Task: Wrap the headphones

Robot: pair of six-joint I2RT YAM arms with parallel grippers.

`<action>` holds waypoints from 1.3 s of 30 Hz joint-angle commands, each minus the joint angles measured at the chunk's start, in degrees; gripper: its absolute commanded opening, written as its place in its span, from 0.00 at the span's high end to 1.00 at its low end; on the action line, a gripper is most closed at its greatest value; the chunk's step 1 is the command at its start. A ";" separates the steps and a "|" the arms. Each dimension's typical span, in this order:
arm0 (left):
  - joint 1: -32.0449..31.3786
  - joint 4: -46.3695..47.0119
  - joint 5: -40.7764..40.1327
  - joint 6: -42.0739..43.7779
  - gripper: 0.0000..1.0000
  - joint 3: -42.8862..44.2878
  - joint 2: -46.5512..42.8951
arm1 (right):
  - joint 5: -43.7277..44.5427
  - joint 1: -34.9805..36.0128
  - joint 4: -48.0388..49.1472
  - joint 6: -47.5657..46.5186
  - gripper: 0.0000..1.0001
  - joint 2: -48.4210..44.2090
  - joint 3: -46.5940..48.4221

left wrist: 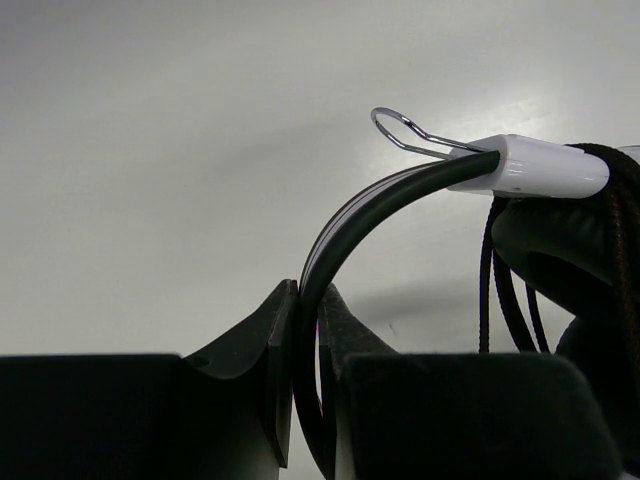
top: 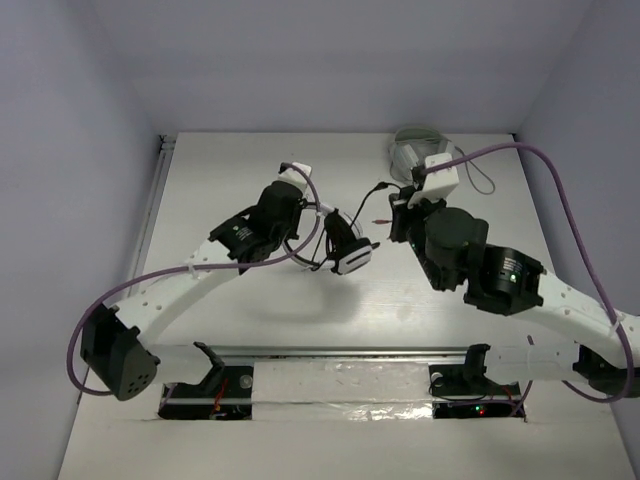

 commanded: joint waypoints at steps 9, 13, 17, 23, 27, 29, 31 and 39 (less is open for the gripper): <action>-4.03 2.63 13.50 1.71 1.00 -5.05 -13.78 | -14.57 -15.45 17.64 -10.47 1.00 8.08 -3.29; -4.03 2.72 21.70 1.54 1.00 -3.21 -16.07 | -18.79 -20.81 20.28 -8.19 1.00 9.23 -6.46; -2.02 2.54 27.06 1.54 1.00 -0.57 -16.16 | -20.55 -23.54 21.08 -4.86 1.00 8.53 -9.36; 5.01 5.79 37.26 -0.74 1.00 1.89 -17.30 | -24.24 -24.78 21.69 2.16 1.00 4.85 -17.79; 8.36 8.52 44.11 -1.80 1.00 4.08 -16.26 | -30.20 -24.78 23.79 6.39 1.00 3.53 -23.51; 8.36 9.48 44.56 -2.85 1.00 4.79 -15.73 | -32.93 -24.78 25.03 7.71 1.00 3.44 -25.79; 8.36 11.33 43.86 -3.91 1.00 5.41 -15.29 | -36.01 -24.78 26.25 9.74 0.98 3.00 -27.20; 8.89 20.98 40.54 -12.43 1.00 5.06 -15.20 | -43.40 -24.78 36.19 19.57 0.90 -2.18 -35.90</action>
